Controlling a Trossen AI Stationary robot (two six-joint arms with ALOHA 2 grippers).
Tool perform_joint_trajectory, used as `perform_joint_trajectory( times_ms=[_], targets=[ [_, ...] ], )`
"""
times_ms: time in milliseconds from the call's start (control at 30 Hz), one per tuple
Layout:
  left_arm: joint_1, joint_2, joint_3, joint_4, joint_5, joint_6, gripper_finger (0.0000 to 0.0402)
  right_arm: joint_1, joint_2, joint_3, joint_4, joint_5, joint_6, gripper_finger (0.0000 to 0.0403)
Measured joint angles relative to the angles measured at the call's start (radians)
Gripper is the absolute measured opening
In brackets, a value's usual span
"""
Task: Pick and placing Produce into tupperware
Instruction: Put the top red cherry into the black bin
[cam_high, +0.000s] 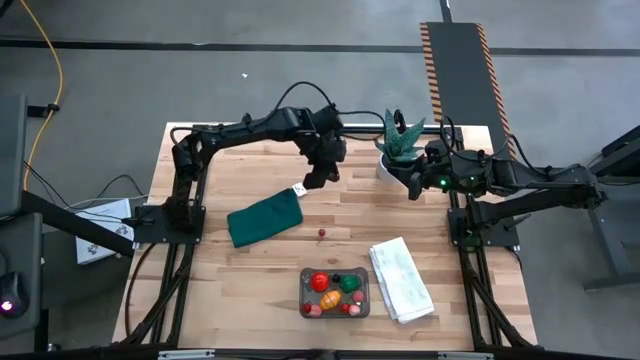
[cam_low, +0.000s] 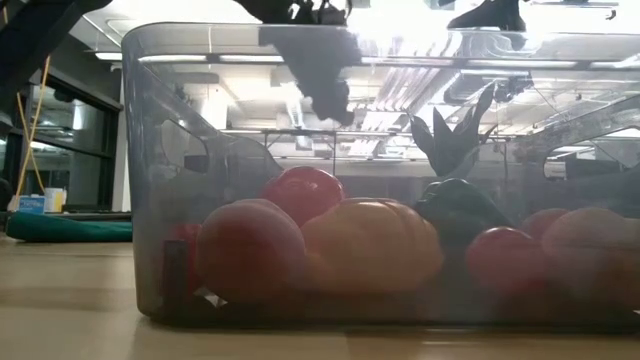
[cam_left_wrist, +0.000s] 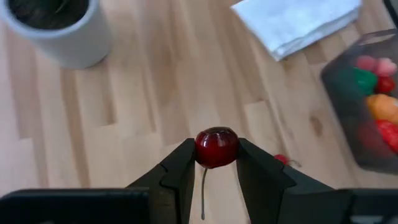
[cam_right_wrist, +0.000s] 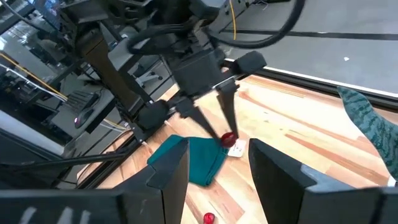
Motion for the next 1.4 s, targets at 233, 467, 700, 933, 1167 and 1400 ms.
perform_joint_trajectory(
  times_ms=[233,467,700,933,1167,1400],
  targets=[
    [-0.096,-0.001,0.048,-0.066,0.0,-0.001,0.0101,0.0,-0.012,0.0,-0.001,-0.027,-0.01,0.0156],
    [-0.215,-0.001,0.084,-0.137,-0.001,-0.064,0.0101,0.0,-0.044,0.0,-0.01,-0.053,-0.036,0.0156],
    [-0.339,-0.001,0.089,-0.169,-0.001,-0.136,0.0101,0.001,-0.104,0.0,-0.055,-0.079,-0.043,0.0156],
    [-0.44,-0.001,0.089,-0.158,-0.007,-0.194,0.0101,0.001,-0.184,0.0,-0.045,-0.23,-0.032,0.0156],
    [-0.504,0.0,0.089,-0.122,-0.058,-0.349,0.0101,0.001,-0.249,0.0,-0.094,-0.262,-0.054,0.0156],
    [-0.572,0.0,0.089,-0.045,-0.121,-0.561,0.0101,0.001,-0.269,0.0,-0.142,-0.307,-0.095,0.0156]
  ],
)
